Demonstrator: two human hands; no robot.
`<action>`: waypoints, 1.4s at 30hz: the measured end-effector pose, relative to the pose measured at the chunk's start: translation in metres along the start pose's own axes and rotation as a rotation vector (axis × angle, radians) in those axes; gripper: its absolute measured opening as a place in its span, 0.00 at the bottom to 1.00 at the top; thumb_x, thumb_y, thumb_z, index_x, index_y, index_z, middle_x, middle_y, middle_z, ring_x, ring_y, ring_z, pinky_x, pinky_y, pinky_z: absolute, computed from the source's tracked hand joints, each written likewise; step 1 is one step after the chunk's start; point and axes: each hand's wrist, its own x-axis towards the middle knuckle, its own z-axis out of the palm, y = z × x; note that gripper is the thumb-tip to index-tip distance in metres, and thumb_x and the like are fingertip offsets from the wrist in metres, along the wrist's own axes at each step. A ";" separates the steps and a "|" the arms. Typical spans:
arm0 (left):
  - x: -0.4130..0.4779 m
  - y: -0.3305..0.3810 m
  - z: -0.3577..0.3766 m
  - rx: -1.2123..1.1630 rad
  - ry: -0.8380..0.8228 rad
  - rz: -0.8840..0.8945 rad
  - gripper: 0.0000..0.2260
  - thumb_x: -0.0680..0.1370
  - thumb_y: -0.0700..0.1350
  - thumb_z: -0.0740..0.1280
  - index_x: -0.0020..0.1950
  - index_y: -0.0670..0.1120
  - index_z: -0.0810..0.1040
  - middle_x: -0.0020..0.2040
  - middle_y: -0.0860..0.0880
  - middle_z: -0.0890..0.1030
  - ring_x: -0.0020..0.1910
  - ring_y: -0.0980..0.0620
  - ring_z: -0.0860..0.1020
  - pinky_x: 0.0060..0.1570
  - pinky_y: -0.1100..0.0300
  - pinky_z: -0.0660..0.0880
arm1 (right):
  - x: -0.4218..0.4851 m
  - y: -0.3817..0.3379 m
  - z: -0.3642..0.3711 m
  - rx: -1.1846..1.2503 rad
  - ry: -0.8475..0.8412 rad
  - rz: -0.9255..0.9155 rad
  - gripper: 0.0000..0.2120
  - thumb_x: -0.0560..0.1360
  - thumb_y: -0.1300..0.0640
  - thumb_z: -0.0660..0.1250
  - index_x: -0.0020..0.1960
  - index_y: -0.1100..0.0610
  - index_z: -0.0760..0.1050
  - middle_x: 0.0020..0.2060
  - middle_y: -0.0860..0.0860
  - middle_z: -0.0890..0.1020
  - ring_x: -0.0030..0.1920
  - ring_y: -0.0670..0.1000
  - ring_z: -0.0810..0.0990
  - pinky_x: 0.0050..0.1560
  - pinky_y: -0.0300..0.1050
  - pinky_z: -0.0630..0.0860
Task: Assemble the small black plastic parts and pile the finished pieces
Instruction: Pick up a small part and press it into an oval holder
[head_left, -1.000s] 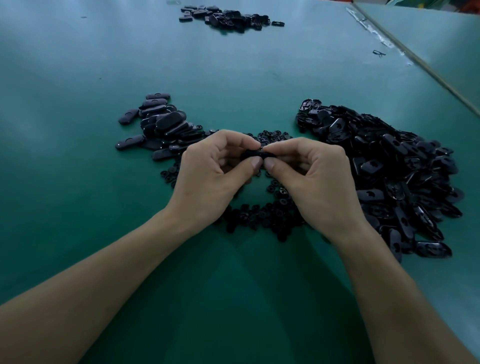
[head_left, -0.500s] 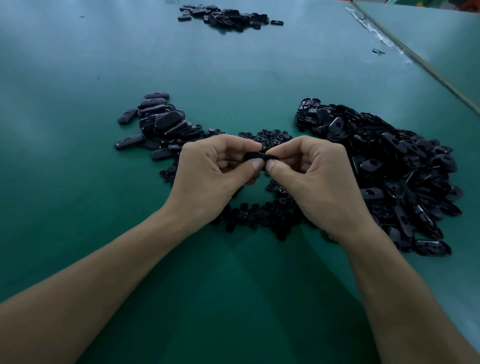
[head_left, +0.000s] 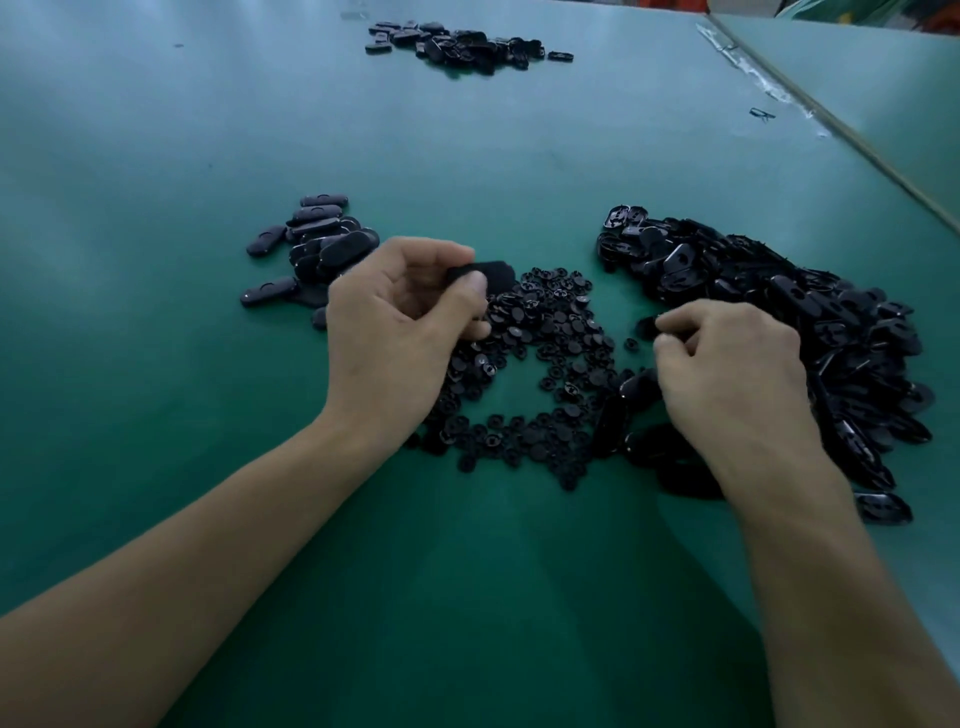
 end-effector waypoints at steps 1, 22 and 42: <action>0.003 0.001 -0.001 -0.027 0.031 -0.019 0.05 0.77 0.35 0.71 0.49 0.45 0.81 0.37 0.51 0.83 0.37 0.51 0.83 0.39 0.59 0.82 | 0.000 0.000 -0.001 -0.054 -0.039 0.040 0.12 0.80 0.54 0.65 0.62 0.50 0.81 0.55 0.55 0.81 0.57 0.57 0.78 0.58 0.53 0.77; 0.049 -0.019 -0.059 0.600 0.249 -0.064 0.07 0.71 0.57 0.75 0.41 0.59 0.78 0.38 0.59 0.82 0.38 0.58 0.81 0.51 0.51 0.81 | -0.003 0.000 -0.002 -0.069 -0.010 0.072 0.11 0.76 0.57 0.71 0.58 0.51 0.82 0.54 0.55 0.81 0.57 0.58 0.77 0.57 0.52 0.75; 0.007 0.003 -0.003 0.084 0.046 0.044 0.09 0.82 0.47 0.63 0.44 0.49 0.80 0.33 0.56 0.78 0.31 0.59 0.72 0.35 0.62 0.69 | -0.001 -0.012 -0.002 0.253 0.254 -0.161 0.08 0.79 0.59 0.69 0.55 0.51 0.83 0.38 0.40 0.81 0.42 0.43 0.82 0.52 0.44 0.80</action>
